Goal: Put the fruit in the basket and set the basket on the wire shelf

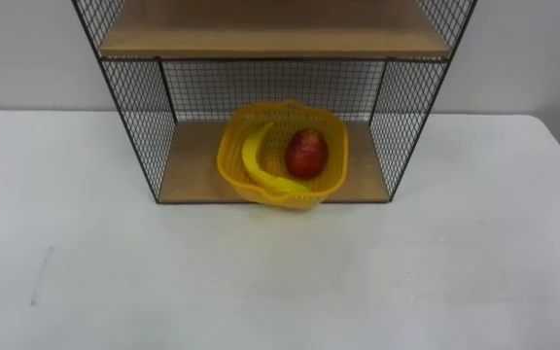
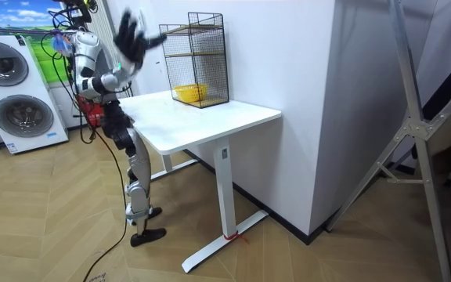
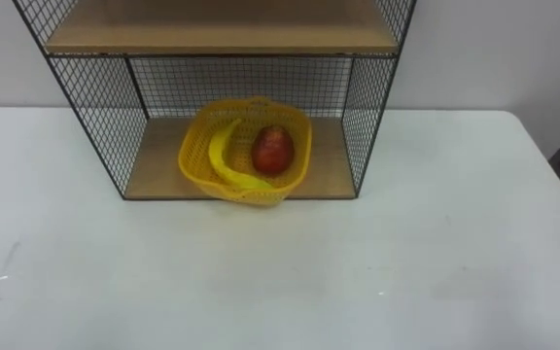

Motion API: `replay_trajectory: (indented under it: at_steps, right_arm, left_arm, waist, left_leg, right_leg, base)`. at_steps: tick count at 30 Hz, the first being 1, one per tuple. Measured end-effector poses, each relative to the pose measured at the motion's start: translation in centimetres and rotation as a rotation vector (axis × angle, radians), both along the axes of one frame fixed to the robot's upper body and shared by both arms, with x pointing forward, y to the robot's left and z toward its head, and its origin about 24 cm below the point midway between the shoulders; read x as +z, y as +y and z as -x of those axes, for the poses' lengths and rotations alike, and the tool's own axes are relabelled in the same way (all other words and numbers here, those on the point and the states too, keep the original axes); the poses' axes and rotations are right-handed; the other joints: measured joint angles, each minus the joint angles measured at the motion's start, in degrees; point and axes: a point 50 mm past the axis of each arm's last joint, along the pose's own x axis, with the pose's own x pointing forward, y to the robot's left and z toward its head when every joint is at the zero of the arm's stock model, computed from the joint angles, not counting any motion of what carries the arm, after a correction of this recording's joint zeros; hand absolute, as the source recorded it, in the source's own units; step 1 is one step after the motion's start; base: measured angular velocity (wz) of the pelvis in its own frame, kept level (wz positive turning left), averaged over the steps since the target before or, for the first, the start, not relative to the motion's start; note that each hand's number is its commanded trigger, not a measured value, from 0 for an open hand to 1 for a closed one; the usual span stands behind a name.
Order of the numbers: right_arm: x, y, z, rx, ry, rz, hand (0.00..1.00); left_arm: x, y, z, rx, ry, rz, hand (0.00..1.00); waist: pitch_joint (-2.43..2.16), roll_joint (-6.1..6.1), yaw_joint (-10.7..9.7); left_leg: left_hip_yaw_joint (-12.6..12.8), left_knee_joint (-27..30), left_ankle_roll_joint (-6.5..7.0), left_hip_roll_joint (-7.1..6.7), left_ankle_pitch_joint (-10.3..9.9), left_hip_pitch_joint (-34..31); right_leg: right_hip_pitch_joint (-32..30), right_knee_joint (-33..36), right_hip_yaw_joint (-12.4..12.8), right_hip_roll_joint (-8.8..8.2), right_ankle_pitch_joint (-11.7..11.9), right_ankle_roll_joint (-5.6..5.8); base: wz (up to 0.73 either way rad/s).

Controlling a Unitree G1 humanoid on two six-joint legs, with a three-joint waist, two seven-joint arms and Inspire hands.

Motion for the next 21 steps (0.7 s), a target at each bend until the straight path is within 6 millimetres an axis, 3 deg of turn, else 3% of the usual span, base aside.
replay_trajectory:
  at_steps: [4,8,9,11,13,17,20,21]
  right_arm:
    - [-6.9,-2.9,4.4,-0.219,0.025,-0.408,0.0]
    - [-12.5,-3.0,9.0,-0.422,-0.009,-0.714,0.0]
    - [-13.2,-2.8,9.7,-0.453,-0.009,-0.747,0.0]
    - [-15.6,-1.9,12.0,-0.544,0.014,-0.841,0.0]
    - [-18.2,0.3,14.4,-0.64,0.062,-0.944,0.0]
    - [-22.0,4.3,16.0,-0.703,0.182,-1.105,0.0]
    - [-25.0,8.3,16.1,-0.658,0.398,-1.244,0.0]
    - [-25.4,8.8,15.8,-0.635,0.435,-1.261,0.0]
  left_arm:
    - [-6.3,1.8,4.2,0.172,0.008,0.371,0.0]
    - [-13.3,0.9,9.6,0.382,0.036,0.71,0.0]
    - [-14.0,0.6,10.4,0.41,0.04,0.747,0.0]
    - [-16.2,-0.6,12.6,0.486,0.056,0.855,0.0]
    - [-18.4,-2.8,14.3,0.563,0.089,0.964,0.0]
    - [-21.3,-6.3,15.2,0.523,0.211,1.114,0.0]
    - [-23.9,-9.5,15.1,0.351,0.449,1.268,0.0]
    - [-24.3,-10.0,15.0,0.298,0.516,1.292,0.0]
  waist:
    - [-0.18,0.46,-0.13]
    - [-0.27,0.71,-0.66]
    - [-0.29,0.65,-0.77]
    - [-0.35,0.48,-1.39]
    - [-0.39,0.48,-1.45]
    - [-0.4,0.44,-1.7]
    - [-0.36,0.45,-2.39]
    - [-0.34,0.41,-2.81]
  left_leg:
    - [-0.11,-0.21,0.02,-0.34,-0.02,0.08]
    - [-0.23,-0.26,0.01,-0.46,-0.04,-0.37]
    - [-0.26,-0.29,-0.01,-0.45,-0.06,-0.43]
    - [-0.44,-0.31,-0.04,-0.38,-0.08,-0.66]
    - [-0.41,-0.05,-0.09,-0.27,-0.1,-0.62]
    - [-0.36,-0.11,-0.11,-0.18,-0.11,-0.22]
    - [-0.17,-0.1,-0.2,-0.11,-0.19,0.96]
    - [-0.21,-0.09,-0.2,-0.12,-0.19,1.11]
  right_leg:
    - [-0.27,0.99,-0.34,-0.67,-0.88,0.07]
    - [-1.1,1.81,-0.37,-0.76,-1.57,0.05]
    - [-1.11,1.75,-0.39,-0.82,-1.62,0.06]
    - [-1.09,1.46,-0.19,-0.84,-1.61,0.04]
    - [-0.85,1.48,-0.27,-0.78,-1.62,0.03]
    - [-0.6,1.68,-0.04,-0.75,-1.67,-0.05]
    - [0.62,1.48,0.53,-0.59,-1.63,-0.05]
    - [0.85,1.48,0.5,-0.59,-1.62,-0.04]
  base:
    - [0.03]
    - [0.02]
    - [0.09]
    - [0.09]
    - [0.02]
    - [-0.02]
    - [-0.06]
    - [0.0]
